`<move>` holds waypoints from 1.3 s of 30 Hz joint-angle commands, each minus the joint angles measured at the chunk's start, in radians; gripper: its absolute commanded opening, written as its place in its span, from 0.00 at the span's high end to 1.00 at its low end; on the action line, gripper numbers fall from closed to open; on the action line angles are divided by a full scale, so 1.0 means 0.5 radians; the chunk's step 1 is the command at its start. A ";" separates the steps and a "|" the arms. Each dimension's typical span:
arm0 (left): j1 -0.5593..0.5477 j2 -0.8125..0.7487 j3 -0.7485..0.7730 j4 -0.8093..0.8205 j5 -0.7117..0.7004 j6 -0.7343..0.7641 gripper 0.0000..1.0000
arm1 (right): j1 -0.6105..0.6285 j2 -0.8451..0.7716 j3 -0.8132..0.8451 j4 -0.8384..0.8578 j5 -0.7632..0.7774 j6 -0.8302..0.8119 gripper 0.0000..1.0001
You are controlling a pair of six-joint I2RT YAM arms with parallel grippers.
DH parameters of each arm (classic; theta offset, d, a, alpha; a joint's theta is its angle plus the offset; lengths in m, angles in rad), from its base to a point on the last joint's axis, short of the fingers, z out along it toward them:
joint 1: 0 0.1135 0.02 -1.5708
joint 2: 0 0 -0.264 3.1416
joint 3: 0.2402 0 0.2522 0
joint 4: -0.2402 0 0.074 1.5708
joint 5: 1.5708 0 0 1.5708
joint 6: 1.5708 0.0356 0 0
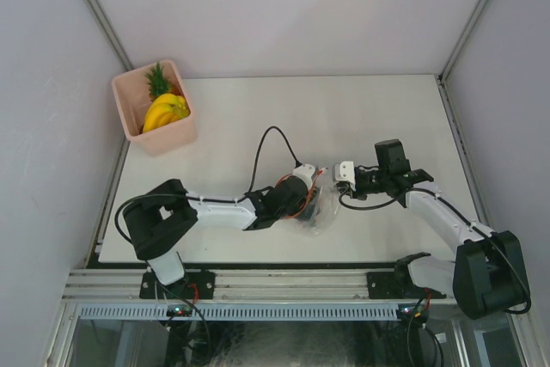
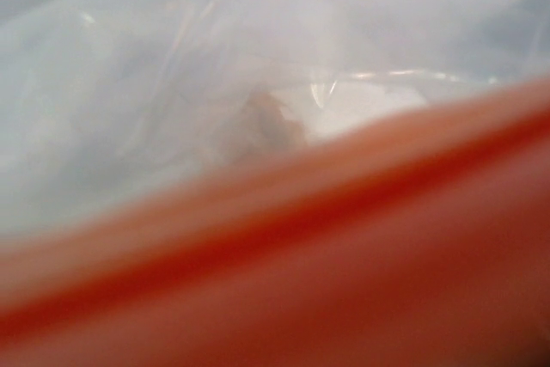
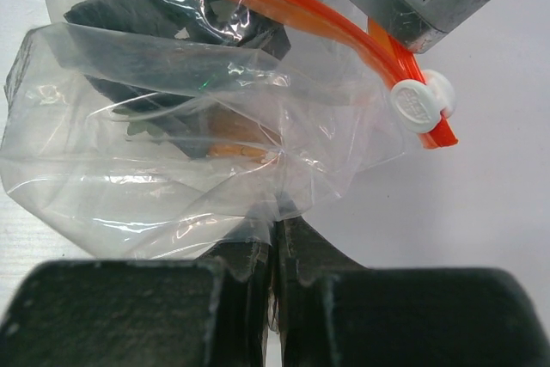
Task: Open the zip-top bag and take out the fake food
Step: Pick up the fake vegetable from the zipper food storage bag.
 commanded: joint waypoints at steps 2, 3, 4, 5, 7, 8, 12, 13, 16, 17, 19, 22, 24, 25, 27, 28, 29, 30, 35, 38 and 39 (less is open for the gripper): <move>-0.004 0.021 0.082 0.101 -0.076 -0.026 0.55 | 0.014 -0.002 0.085 0.040 -0.068 0.030 1.00; -0.005 0.013 0.076 0.113 -0.072 -0.018 0.60 | 0.014 -0.002 0.082 0.039 -0.067 0.031 1.00; -0.003 0.002 0.070 0.121 -0.076 -0.014 0.63 | 0.014 -0.002 0.083 0.040 -0.068 0.029 1.00; -0.004 -0.010 0.058 0.132 -0.083 -0.009 0.64 | 0.014 -0.004 0.084 0.038 -0.064 0.029 1.00; 0.002 -0.053 0.026 0.153 -0.087 -0.010 0.65 | 0.011 -0.008 0.084 0.040 -0.063 0.028 1.00; 0.008 -0.078 0.006 0.171 -0.081 -0.009 0.66 | 0.007 -0.011 0.083 0.039 -0.062 0.030 1.00; 0.051 -0.206 -0.138 0.275 0.005 -0.020 0.71 | -0.017 -0.022 0.084 0.038 -0.067 0.031 1.00; 0.066 -0.240 -0.174 0.306 0.045 -0.028 0.73 | -0.023 -0.024 0.084 0.040 -0.068 0.032 1.00; 0.120 -0.333 -0.267 0.386 0.150 -0.042 0.79 | -0.038 -0.027 0.084 0.039 -0.074 0.037 1.00; 0.133 -0.355 -0.290 0.407 0.187 -0.043 0.82 | -0.043 -0.027 0.084 0.039 -0.074 0.037 1.00; 0.165 -0.376 -0.324 0.423 0.240 -0.047 0.85 | -0.044 -0.024 0.083 0.038 -0.075 0.036 1.00; 0.200 -0.375 -0.346 0.432 0.300 -0.034 0.87 | -0.038 -0.019 0.085 0.038 -0.077 0.038 1.00; 0.209 -0.353 -0.344 0.463 0.368 -0.020 0.85 | -0.038 -0.013 0.082 0.039 -0.075 0.037 1.00; 0.209 -0.339 -0.332 0.468 0.399 -0.013 0.84 | -0.035 -0.009 0.083 0.038 -0.077 0.037 1.00; 0.209 -0.310 -0.301 0.470 0.443 -0.007 0.80 | -0.031 -0.003 0.082 0.038 -0.078 0.035 1.00; 0.209 -0.295 -0.287 0.468 0.451 -0.005 0.78 | -0.029 0.000 0.083 0.040 -0.078 0.035 1.00; 0.209 -0.274 -0.270 0.465 0.455 -0.008 0.77 | -0.025 0.002 0.084 0.038 -0.077 0.035 1.00; 0.209 -0.258 -0.255 0.464 0.455 -0.009 0.76 | -0.023 0.003 0.083 0.039 -0.075 0.034 1.00; 0.209 -0.153 -0.170 0.424 0.430 -0.017 0.71 | -0.017 0.015 0.084 0.040 -0.073 0.035 1.00; 0.209 -0.106 -0.132 0.402 0.399 -0.022 0.67 | -0.015 0.024 0.092 0.025 -0.073 0.031 1.00; 0.209 -0.085 -0.096 0.388 0.383 -0.021 0.63 | -0.012 0.031 0.094 0.019 -0.071 0.027 1.00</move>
